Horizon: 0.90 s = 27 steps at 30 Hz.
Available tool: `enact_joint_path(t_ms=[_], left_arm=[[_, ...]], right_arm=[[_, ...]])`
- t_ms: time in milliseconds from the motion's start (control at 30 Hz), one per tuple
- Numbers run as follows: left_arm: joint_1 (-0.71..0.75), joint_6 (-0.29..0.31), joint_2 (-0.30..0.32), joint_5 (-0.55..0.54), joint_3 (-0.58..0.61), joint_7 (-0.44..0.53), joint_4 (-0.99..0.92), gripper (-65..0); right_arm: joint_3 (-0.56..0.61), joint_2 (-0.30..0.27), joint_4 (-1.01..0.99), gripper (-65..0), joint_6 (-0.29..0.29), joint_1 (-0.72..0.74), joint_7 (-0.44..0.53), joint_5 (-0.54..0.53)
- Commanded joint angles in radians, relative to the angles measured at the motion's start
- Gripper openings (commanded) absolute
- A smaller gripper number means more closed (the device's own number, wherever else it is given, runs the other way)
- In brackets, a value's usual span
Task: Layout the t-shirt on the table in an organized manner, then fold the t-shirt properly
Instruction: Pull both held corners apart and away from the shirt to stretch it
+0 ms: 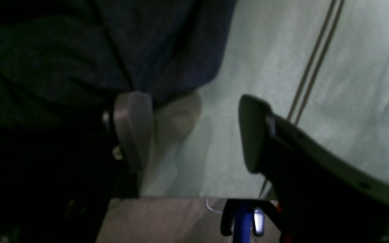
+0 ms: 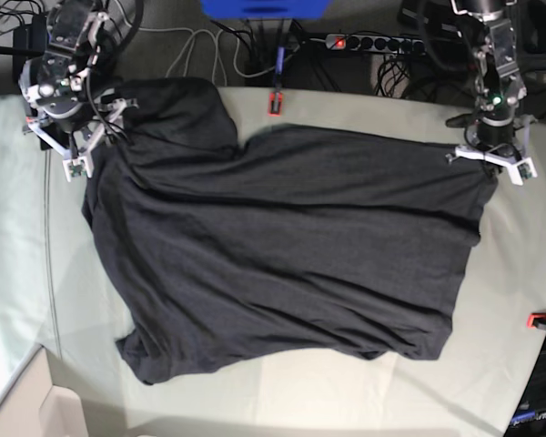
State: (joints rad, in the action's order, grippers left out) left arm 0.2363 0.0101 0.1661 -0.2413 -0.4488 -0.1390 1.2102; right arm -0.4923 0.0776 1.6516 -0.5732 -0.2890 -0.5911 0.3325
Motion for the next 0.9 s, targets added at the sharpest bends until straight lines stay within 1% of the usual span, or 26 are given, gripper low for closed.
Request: enact_joint_path(t_ms=[0,167,300,333,400,567,867], left_arm=[[0.018,-0.005,0.014,0.0,-0.011,0.029,0.05,-64.7],[0.105,-0.005,0.013,0.0,-0.064,0.029,0.184,-64.8],[0.119,-0.005,0.013,-0.002,-0.123,0.029,0.193,-64.8],[0.116,-0.005,0.014,-0.002,-0.137,0.029,0.193,-64.8],[0.116,-0.005,0.014,-0.002,-0.146,0.029,0.193,-64.8],[0.105,-0.005,0.014,-0.002,-0.141,0.029,0.196,-64.8],[0.094,-0.005,0.022,-0.002,-0.144,0.029,0.193,-64.8]], right_arm=[[-0.007,-0.006,0.02,-24.3,-0.015,0.001,0.016,-0.009],[-0.009,-0.006,0.02,-24.4,-0.015,-0.014,0.016,-0.009],[0.001,-0.006,0.035,-24.4,-0.024,-0.045,0.016,-0.009],[0.001,0.0,0.037,-24.4,-0.049,-0.052,0.016,-0.009],[-0.007,0.012,0.048,-24.4,-0.125,-0.06,0.016,-0.009],[-0.007,0.05,0.085,-24.4,-0.125,-0.077,0.016,-0.008],[-0.004,0.07,0.075,-24.4,-0.125,-0.088,0.007,-0.008]])
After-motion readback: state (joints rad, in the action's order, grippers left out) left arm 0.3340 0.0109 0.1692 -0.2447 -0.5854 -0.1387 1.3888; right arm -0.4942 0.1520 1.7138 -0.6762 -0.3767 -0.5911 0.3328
